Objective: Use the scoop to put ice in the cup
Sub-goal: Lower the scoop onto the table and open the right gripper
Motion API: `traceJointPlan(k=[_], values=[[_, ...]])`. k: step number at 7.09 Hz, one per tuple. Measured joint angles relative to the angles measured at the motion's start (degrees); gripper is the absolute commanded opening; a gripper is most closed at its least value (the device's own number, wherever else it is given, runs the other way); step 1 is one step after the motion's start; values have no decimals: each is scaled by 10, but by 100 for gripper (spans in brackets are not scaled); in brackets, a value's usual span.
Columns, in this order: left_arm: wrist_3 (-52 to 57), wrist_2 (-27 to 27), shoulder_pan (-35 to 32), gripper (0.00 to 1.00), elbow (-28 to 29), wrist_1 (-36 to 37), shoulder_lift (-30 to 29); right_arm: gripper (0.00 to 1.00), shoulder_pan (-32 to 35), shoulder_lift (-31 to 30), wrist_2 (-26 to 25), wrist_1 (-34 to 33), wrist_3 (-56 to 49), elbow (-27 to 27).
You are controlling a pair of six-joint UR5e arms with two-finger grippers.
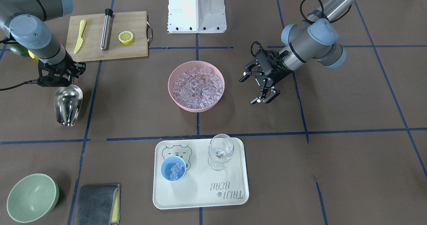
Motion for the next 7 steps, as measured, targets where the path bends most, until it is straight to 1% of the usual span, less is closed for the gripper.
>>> traceJointPlan(k=[5,6,7], values=[[0,0,0,100,0,0,0,0,-2,2,13,0,7,-9],[0,0,0,100,0,0,0,47,-3,3,14,0,7,-12],[0,0,0,100,0,0,0,99,-4,5,15,0,7,-14]])
